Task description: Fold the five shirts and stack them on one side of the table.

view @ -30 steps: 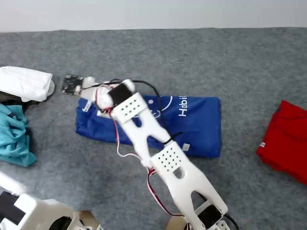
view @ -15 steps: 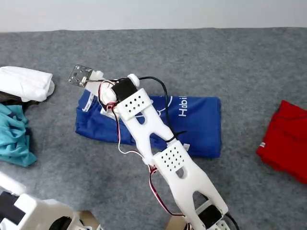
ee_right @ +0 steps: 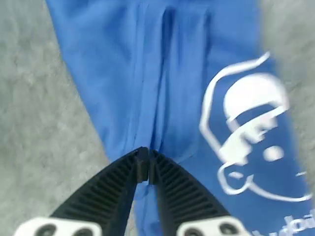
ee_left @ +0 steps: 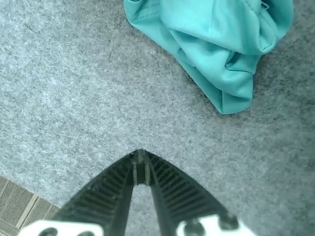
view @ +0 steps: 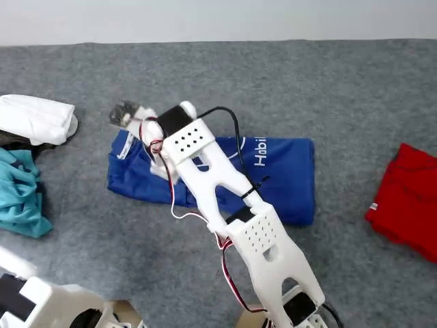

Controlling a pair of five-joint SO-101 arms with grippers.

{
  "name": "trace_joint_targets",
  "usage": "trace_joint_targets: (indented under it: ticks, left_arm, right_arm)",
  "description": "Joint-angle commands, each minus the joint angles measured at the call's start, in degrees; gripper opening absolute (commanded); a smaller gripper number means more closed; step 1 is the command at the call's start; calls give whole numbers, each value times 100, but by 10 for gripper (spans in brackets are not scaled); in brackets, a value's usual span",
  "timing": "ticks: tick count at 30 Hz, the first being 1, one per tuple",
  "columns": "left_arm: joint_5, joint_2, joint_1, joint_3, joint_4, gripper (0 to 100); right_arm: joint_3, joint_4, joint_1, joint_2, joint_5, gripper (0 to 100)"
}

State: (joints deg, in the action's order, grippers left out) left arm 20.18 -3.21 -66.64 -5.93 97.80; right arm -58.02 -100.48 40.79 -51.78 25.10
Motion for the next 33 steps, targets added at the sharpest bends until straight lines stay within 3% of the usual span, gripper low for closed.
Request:
trace_joint_targets:
  ticks: [1, 9, 24, 30, 33]
  left_arm:
    - [9, 325, -18, -40, 62, 2]
    - [9, 325, -9, -40, 141, 2]
    - [-9, 826, 105, -286, 273, 2]
    - [-97, 2084, 1257, -163, 273, 2]
    - [-510, 2532, 2057, -4, 273, 2]
  right_arm:
    - [422, -127, -84, 409, -70, 15]
    - [62, -207, -136, 127, -44, 15]
    - [-114, -259, 92, 2044, -62, 15]
    - [1037, -259, -462, 3451, -62, 15]
    - [1846, -251, -945, 4286, -62, 15]
